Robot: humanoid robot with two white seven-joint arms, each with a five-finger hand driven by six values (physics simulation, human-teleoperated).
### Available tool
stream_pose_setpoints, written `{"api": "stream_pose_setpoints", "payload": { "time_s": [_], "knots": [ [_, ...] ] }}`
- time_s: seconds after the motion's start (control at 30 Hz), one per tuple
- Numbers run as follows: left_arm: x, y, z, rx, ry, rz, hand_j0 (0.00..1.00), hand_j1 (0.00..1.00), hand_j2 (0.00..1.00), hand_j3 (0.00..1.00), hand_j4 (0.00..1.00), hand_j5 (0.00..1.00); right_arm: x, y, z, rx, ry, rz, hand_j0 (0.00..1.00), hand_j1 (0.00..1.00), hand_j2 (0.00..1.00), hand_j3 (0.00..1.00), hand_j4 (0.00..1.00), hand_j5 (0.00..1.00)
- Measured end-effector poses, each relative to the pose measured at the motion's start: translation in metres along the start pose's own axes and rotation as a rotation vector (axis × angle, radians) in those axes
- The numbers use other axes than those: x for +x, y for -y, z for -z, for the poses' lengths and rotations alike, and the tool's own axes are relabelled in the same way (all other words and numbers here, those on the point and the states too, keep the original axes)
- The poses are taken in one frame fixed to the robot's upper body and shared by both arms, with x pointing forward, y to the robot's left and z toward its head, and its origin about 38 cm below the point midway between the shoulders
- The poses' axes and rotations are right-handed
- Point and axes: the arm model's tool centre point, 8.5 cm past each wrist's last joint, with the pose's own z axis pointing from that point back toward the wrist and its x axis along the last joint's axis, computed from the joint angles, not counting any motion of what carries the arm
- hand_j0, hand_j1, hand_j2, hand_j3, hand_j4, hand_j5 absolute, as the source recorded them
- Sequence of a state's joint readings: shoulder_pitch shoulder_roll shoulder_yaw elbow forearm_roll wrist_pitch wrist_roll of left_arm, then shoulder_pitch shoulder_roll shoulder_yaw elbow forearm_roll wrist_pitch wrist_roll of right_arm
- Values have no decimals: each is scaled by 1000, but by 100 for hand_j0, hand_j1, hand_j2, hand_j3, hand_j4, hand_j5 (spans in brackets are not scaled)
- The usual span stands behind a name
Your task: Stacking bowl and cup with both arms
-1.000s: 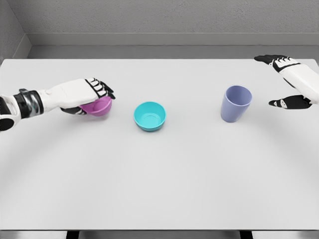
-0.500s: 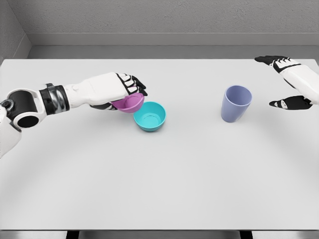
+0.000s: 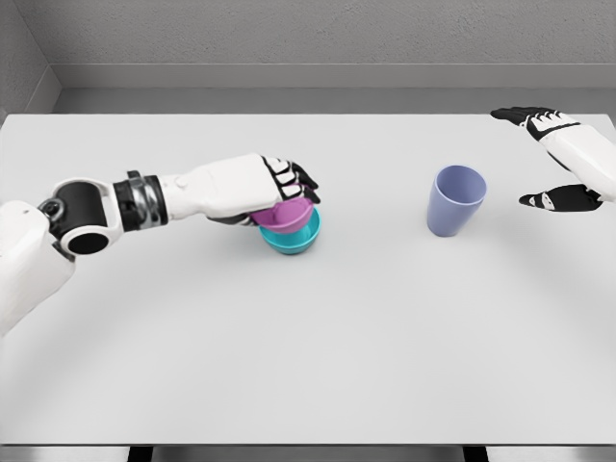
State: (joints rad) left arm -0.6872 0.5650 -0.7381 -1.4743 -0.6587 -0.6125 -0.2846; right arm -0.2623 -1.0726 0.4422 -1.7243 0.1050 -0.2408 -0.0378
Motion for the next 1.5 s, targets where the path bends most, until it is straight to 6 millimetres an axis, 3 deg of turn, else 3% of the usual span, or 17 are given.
{"api": "stream_pose_setpoints", "payload": {
  "time_s": [0.27, 0.3, 0.4, 0.43, 0.9, 1.1, 1.5],
  "knots": [
    [-1, 7, 7, -21, 5, -12, 65, 65, 65, 65, 65, 65, 0, 0, 0, 2, -1, 0, 100, 100, 100, 100, 100, 100],
    [0, 8, 8, -22, 6, -13, 70, 70, 70, 70, 70, 70, 0, 0, -1, 2, -1, -1, 100, 100, 100, 100, 100, 100],
    [0, 9, 8, -25, 7, -16, 95, 95, 95, 95, 95, 95, -1, 0, -1, 3, -2, -3, 100, 100, 100, 100, 100, 100],
    [0, 9, 8, -25, 7, -17, 99, 99, 99, 99, 99, 99, -1, 0, -1, 3, -2, -3, 100, 100, 100, 100, 100, 100],
    [-4, 7, 3, -27, -1, -14, 100, 100, 100, 100, 100, 100, -2, 1, -2, 7, -5, -7, 100, 100, 100, 100, 100, 100],
    [-25, 8, -34, -62, -74, -8, 100, 100, 100, 100, 100, 100, -3, -2, -5, 20, -13, -8, 100, 100, 100, 100, 100, 100],
    [-91, 30, -126, -105, -333, -134, 100, 100, 100, 100, 100, 100, -2, 3, -8, 20, -6, -25, 100, 100, 100, 100, 100, 100]
  ]
}}
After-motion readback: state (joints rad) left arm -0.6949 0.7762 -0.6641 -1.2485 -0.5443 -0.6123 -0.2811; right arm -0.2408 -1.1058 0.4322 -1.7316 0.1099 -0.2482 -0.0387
